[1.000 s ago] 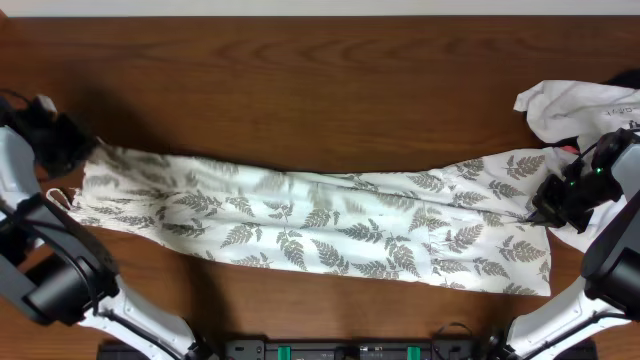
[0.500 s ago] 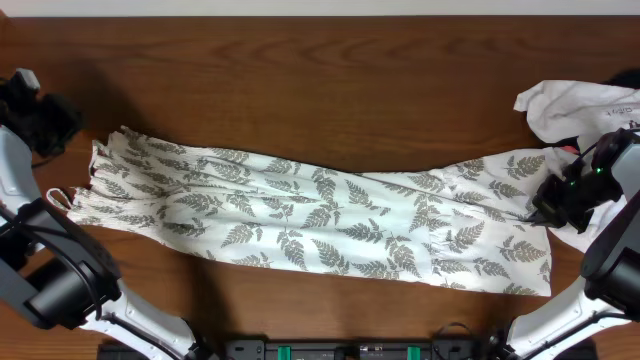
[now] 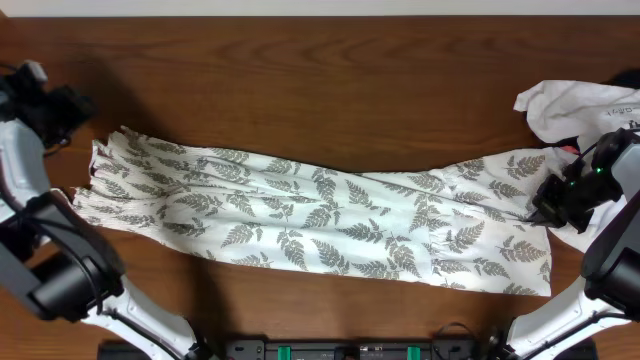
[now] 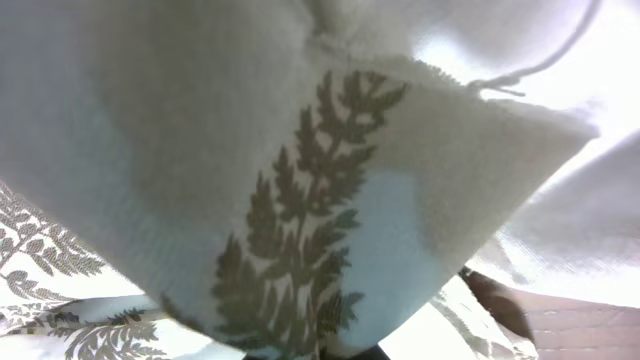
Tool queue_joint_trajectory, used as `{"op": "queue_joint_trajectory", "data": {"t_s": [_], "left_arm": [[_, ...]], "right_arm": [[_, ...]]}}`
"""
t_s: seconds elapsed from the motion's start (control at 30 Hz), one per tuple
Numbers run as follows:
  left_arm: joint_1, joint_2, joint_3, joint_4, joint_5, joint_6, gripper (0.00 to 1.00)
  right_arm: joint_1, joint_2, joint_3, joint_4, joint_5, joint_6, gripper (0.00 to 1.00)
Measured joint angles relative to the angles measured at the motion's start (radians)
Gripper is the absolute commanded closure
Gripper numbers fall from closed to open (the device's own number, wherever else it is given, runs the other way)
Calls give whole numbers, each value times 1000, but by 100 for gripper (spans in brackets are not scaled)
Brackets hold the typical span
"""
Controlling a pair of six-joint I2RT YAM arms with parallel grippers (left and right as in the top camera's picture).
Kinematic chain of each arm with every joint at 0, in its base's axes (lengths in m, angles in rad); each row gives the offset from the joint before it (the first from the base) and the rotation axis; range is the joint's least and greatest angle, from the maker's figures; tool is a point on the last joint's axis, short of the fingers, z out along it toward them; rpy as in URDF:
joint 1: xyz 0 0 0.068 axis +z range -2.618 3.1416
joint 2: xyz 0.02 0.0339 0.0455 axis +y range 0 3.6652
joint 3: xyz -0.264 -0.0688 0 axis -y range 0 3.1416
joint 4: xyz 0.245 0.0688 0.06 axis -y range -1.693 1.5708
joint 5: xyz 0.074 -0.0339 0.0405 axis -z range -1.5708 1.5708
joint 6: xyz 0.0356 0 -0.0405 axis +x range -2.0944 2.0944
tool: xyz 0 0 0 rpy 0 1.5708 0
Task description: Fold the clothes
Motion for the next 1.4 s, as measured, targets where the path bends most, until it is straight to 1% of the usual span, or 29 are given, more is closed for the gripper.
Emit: {"op": "queue_joint_trajectory", "data": {"t_s": [0.3,0.47,0.5,0.53,0.57,0.6,0.7,0.8,0.83,1.17,1.27,1.4], "left_arm": [[-32,151,0,19,-15,0,50],[-32,194,0,2,-15,-1,50],[-34,198,0,-4,-15,-1,54],[-35,201,0,-8,-15,-3,60],[-36,203,0,-13,-16,-6,69],[-38,203,0,-19,-16,-9,75],[-43,203,0,-42,-16,-4,86],[-45,203,0,-61,-15,-4,93],[-45,203,0,-63,-15,-5,94],[-41,183,0,-88,25,-8,94],[-31,121,0,-113,30,-13,94],[0,3,1,-173,-16,-38,94]], "right_arm": [[0,0,0,-1,0,0,99],[0,0,0,-1,0,0,99],[0,0,0,-1,0,0,99],[0,0,0,-1,0,0,99],[0,0,0,-1,0,0,99],[0,0,0,-1,0,0,99],[0,0,0,-1,0,0,99],[0,0,0,-1,0,0,99],[0,0,0,-1,0,0,99],[0,0,0,-1,0,0,99],[0,0,0,-2,0,0,99],[0,0,0,-5,0,0,99]]}}
